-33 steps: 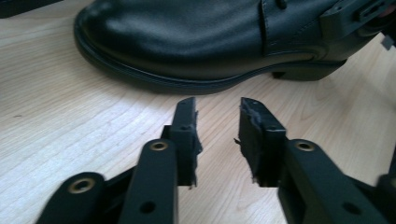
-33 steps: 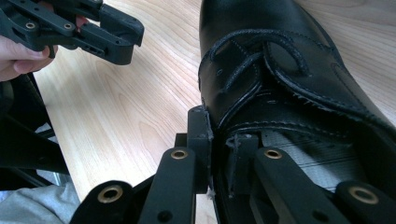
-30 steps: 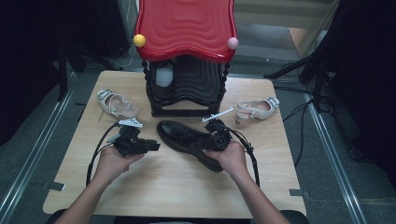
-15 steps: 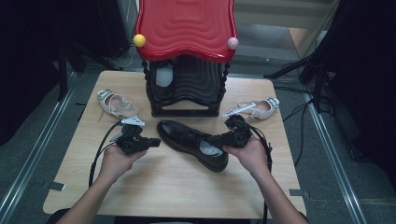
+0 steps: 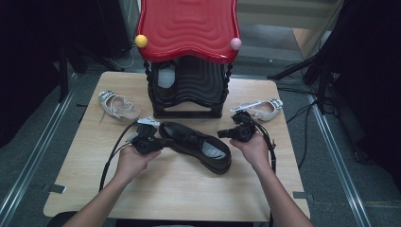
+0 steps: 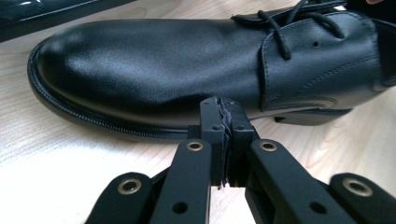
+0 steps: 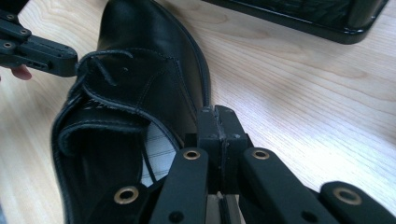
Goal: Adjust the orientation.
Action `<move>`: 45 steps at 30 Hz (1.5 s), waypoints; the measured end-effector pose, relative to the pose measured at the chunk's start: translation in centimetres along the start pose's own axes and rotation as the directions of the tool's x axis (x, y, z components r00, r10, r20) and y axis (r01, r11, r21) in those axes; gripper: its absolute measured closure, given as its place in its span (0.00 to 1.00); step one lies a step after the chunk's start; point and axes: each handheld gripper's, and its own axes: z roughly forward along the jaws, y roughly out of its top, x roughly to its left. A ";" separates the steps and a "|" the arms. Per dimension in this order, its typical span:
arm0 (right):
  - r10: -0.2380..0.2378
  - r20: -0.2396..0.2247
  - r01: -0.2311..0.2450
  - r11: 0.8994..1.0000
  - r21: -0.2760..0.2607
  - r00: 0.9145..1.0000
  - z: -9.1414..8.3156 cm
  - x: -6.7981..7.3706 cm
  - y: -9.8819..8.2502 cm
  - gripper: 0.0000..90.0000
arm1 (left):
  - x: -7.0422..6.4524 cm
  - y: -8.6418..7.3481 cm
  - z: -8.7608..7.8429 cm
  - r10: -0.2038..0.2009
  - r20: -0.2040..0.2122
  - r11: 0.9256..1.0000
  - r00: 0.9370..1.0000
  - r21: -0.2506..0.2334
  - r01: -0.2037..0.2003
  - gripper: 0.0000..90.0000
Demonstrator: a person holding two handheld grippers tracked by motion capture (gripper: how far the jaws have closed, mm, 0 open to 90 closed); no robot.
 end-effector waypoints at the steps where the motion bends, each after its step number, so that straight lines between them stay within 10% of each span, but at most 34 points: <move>1: -0.004 -0.001 0.004 1.000 0.005 1.000 0.2 0.1 0.0 1.00 | -0.1 0.0 0.1 0.007 -0.003 1.000 1.000 0.005 -0.007 0.99; 18: -0.036 0.002 0.036 0.999 0.023 0.999 0.6 1.2 -1.1 1.00 | -1.5 -0.5 1.8 0.032 0.013 0.999 0.999 0.008 -0.032 0.96; 45: 0.101 -0.008 -0.101 0.994 -0.029 0.995 -0.8 4.2 -5.9 1.00 | -1.4 1.1 3.6 0.003 0.036 0.999 0.999 0.048 -0.005 0.98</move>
